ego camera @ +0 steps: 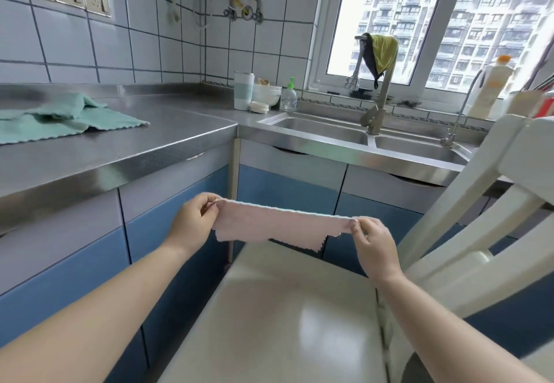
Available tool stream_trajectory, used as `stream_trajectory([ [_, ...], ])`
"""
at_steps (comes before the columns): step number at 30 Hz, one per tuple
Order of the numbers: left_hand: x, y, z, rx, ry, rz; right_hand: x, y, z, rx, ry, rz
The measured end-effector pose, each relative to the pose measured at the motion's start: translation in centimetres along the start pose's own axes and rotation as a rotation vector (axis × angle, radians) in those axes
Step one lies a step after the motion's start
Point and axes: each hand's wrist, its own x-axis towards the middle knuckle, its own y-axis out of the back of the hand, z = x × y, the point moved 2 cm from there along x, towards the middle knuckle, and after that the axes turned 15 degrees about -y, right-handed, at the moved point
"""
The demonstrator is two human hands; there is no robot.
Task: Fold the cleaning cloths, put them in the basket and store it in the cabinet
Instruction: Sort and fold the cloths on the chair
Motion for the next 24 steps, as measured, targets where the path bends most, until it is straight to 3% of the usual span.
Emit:
stream_trajectory([
  [7, -13.0, -1.6, -4.6, 0.032, 0.235, -0.341, -10.0, -3.0, 9.5, -0.158, -0.189, -0.224],
  [11, -17.6, -2.1, -5.9, 0.071, 0.339, -0.46, -13.5, -3.6, 12.8, -0.242, -0.322, -0.342],
  [17, -19.1, -2.6, -6.9, 0.165, 0.38, -0.517, -13.8, -4.0, 13.3, -0.264, -0.383, -0.345],
  [24, -17.4, -4.1, -9.1, 0.163, 0.413, -0.463, -10.6, -6.7, 13.5, -0.309, -0.423, -0.324],
])
